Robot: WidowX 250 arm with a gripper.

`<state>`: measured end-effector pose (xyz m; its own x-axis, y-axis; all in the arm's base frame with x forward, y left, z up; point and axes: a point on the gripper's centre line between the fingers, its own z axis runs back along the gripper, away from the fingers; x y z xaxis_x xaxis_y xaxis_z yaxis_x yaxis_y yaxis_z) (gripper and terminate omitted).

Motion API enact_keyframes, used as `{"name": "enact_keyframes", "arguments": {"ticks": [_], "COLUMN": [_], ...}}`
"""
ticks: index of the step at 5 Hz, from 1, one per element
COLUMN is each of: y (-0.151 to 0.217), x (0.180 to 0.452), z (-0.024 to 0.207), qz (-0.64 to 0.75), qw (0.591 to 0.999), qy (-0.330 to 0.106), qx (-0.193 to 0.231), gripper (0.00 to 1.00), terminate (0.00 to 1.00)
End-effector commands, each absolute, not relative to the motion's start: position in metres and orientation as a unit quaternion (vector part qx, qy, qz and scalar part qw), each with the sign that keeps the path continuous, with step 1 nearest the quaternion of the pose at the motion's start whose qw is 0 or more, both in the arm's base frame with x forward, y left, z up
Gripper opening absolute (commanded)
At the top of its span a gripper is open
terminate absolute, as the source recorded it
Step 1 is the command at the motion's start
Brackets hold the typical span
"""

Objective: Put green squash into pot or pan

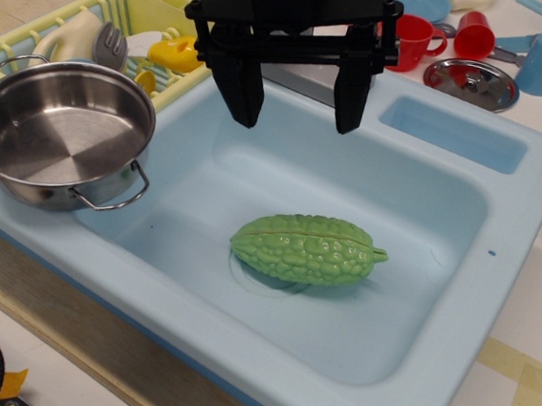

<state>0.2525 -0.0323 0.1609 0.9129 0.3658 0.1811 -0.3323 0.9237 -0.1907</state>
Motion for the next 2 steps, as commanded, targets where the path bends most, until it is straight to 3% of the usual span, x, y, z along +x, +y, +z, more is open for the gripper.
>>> {"name": "enact_keyframes", "arguments": {"ticks": [1,2], "y": [-0.0323,-0.0309], "x": [0.2525,0.2477], "z": [0.1609,0.1567], "qz": [0.179,0.057], "qw": [0.975,0.992], "qy": [-0.107,-0.078], "qx": [-0.078,-0.078], "gripper": [1.0,1.0], "terminate": [0.0,0.0]}}
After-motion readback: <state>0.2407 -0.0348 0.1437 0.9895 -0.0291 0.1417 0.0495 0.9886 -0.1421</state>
